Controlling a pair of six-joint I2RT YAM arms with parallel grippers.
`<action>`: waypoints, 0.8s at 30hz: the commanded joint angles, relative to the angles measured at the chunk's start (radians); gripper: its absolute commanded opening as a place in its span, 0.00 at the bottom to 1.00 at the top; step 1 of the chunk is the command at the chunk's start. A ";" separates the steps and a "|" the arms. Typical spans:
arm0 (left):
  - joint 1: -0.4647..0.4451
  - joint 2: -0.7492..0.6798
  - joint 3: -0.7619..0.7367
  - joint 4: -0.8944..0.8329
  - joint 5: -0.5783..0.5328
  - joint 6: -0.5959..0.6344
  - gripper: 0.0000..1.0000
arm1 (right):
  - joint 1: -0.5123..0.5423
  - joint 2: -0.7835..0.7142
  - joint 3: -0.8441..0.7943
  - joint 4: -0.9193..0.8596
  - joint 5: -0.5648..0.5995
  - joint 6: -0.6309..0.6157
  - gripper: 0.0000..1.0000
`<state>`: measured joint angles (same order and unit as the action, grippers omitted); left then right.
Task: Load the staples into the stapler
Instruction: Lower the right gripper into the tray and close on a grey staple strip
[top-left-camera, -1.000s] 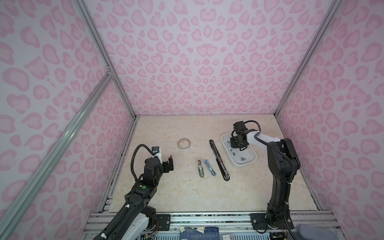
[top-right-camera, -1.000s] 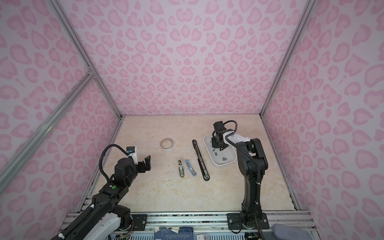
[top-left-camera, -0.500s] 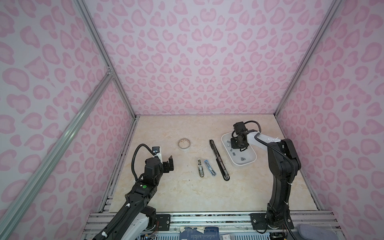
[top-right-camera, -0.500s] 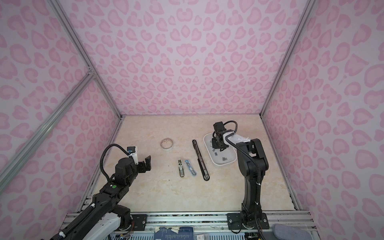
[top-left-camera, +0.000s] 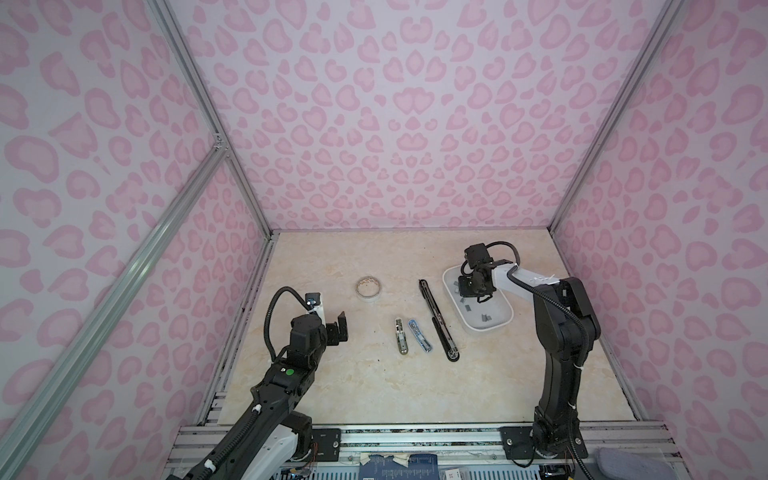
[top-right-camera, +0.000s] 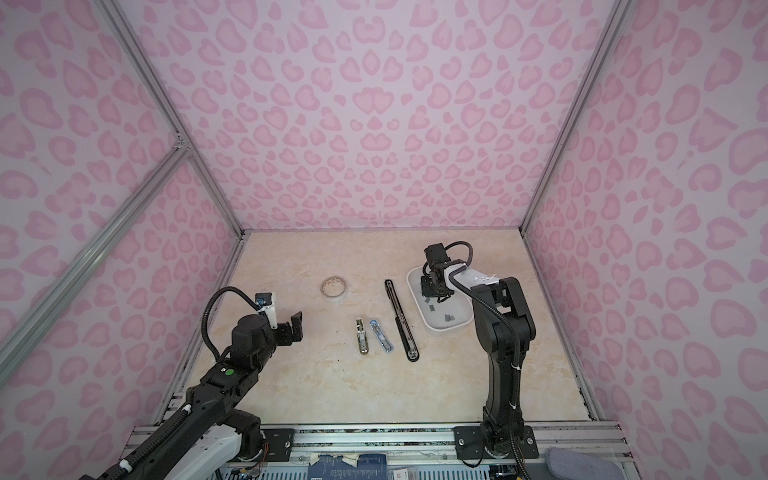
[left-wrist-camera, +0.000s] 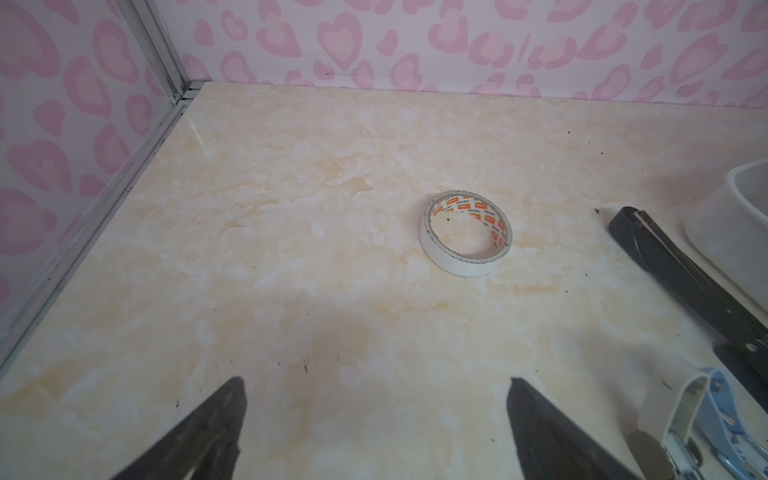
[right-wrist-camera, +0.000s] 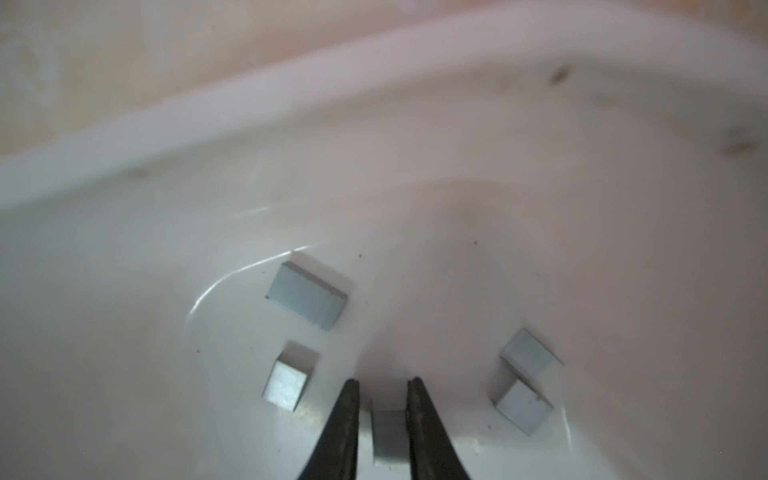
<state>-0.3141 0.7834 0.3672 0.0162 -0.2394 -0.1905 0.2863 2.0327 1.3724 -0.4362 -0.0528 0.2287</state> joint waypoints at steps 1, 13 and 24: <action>0.001 0.005 0.016 0.022 0.002 0.000 0.99 | 0.004 0.017 -0.002 -0.036 -0.001 0.006 0.23; 0.000 0.010 0.018 0.022 0.003 0.000 0.99 | 0.012 0.016 -0.003 -0.059 0.047 -0.010 0.23; 0.000 0.004 0.016 0.019 0.009 -0.001 0.99 | 0.016 -0.003 -0.027 -0.056 0.057 -0.008 0.24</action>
<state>-0.3141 0.7925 0.3725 0.0158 -0.2382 -0.1905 0.3008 2.0243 1.3575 -0.4385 -0.0074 0.2245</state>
